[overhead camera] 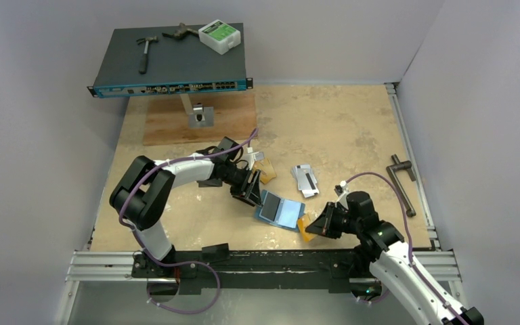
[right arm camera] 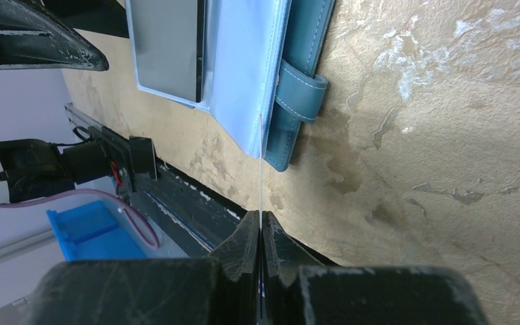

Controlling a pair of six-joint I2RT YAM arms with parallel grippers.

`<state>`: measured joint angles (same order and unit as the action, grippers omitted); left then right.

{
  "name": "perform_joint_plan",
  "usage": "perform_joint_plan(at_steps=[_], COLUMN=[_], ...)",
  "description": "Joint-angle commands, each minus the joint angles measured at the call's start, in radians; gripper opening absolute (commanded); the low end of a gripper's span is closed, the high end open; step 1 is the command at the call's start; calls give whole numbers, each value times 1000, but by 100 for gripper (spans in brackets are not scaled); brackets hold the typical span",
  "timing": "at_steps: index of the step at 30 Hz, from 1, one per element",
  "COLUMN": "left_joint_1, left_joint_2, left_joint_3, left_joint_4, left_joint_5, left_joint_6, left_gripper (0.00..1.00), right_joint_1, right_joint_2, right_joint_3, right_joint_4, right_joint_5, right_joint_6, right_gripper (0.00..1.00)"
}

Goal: Put the credit cards into the card holder
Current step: Insert the credit card into the card holder.

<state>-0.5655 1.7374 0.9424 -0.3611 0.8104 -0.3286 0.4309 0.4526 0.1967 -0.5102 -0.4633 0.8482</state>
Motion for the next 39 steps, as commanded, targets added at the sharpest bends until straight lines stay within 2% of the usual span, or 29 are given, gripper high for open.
perform_joint_plan(at_steps=[1, 28, 39], left_joint_1=[-4, -4, -2], left_joint_2=[-13, -19, -21], left_joint_3=[31, 32, 33], left_joint_4=[2, 2, 1], left_joint_5=[18, 26, 26], left_joint_6=[8, 8, 10], left_gripper=[50, 49, 48], right_joint_1=[-2, -2, -2], right_joint_2=[6, 23, 42], right_joint_3=[27, 27, -2], right_joint_4=[-1, 30, 132], right_joint_5=[-9, -30, -75], right_joint_6=[-30, -42, -17], right_gripper=[0, 0, 0])
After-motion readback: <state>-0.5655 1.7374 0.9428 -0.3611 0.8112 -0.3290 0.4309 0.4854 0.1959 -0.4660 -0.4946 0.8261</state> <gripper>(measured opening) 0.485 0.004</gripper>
